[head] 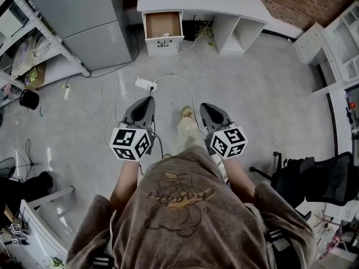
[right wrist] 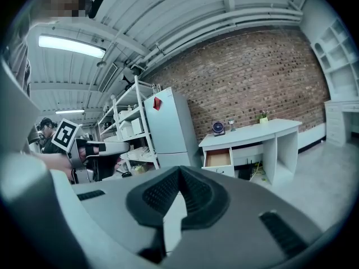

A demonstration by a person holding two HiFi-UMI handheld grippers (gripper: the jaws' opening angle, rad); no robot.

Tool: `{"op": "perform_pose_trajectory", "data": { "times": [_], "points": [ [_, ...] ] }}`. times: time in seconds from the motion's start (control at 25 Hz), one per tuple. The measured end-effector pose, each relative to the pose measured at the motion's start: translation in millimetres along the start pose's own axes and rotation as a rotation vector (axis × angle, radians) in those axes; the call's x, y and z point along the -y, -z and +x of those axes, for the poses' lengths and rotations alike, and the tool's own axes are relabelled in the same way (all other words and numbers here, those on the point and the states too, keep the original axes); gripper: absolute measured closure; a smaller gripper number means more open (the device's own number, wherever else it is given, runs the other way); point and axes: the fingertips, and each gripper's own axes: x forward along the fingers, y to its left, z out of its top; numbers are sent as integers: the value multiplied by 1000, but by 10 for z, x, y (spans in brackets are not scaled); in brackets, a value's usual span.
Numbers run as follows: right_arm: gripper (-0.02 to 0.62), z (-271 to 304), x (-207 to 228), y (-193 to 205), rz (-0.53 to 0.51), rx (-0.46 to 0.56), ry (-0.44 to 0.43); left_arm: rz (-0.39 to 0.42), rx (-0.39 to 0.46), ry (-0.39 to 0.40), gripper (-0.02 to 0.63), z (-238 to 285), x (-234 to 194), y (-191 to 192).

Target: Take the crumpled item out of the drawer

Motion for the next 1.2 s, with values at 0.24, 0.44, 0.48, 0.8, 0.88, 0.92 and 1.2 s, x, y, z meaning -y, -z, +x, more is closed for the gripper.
{"op": "perform_pose_trajectory", "data": {
  "times": [0.24,0.44,0.48,0.8,0.88,0.92,1.2],
  "points": [
    [598,398,26,-31,4,-8,-28,2,-3,-17,598,204,-277,-40],
    [598,684,191,-73,9,-14,-35,-5,-10,-23,598,485,-467,-64],
    [598,733,245,-85,10,-16,-34,-10,-11,-23,598,560,-497,-70],
    [598,1135,787,-277,38,-22,-6,-25,-32,-7,598,1245,-631,-186],
    [598,1281,897,-361,38,-26,-15,-24,-34,-8,598,1423,-680,-254],
    [598,1356,956,-405,36,-28,-21,-23,-35,-8,598,1515,-703,-287],
    [598,1905,1431,-760,28,-44,-59,-38,-42,-39,598,2181,-924,-521]
  ]
}}
